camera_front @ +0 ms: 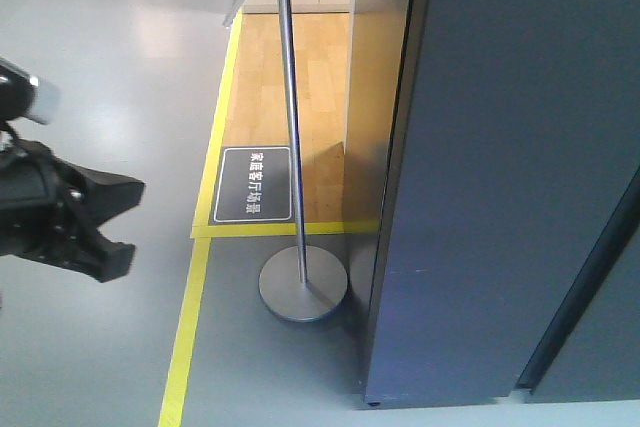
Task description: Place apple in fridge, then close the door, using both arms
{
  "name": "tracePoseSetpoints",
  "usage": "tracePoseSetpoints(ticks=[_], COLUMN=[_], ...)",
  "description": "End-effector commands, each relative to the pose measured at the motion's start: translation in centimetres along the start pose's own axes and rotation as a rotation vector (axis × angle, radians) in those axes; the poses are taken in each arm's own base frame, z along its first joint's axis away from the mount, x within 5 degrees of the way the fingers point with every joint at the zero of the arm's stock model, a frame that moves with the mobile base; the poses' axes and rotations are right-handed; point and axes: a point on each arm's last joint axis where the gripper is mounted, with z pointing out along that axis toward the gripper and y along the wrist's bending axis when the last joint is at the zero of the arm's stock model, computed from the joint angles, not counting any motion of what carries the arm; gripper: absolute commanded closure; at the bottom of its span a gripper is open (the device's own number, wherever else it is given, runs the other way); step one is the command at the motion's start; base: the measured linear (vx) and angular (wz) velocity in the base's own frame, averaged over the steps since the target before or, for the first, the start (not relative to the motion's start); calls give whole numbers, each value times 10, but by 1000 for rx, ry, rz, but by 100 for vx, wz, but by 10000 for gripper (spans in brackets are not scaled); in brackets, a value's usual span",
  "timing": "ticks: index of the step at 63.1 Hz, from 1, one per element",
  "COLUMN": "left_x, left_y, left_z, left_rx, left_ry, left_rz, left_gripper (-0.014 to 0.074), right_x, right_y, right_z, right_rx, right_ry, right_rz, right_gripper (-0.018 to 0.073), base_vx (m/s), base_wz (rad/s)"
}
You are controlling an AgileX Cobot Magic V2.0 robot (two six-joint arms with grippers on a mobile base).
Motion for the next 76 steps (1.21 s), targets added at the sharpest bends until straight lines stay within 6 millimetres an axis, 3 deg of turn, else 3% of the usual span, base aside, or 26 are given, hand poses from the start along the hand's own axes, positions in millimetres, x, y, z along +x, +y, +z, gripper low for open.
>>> tracePoseSetpoints(ticks=[1,15,35,50,76], left_x=[-14,15,102,153,205], left_y=[4,18,7,-2,7], left_z=[-27,-69,-102,-98,-68], left_rx=[-50,-201,-417,-491,-564], left_ry=[-138,-244,-451,-548,-646], left_rz=[-16,-77,-106,-94,-148], left_gripper=[603,603,603,603,603], right_x=[-11,-11,-11,-11,-11], right_y=[0,0,0,0,1], right_z=[-4,-4,-4,-4,-3], right_rx=[0,-5,-5,-5,-10], right_ry=[-71,-70,-70,-70,-66], right_rz=[-11,-6,-6,-6,-3], right_gripper=[563,563,563,563,563], base_vx=[0,0,0,0,0], base_wz=[0,0,0,0,0])
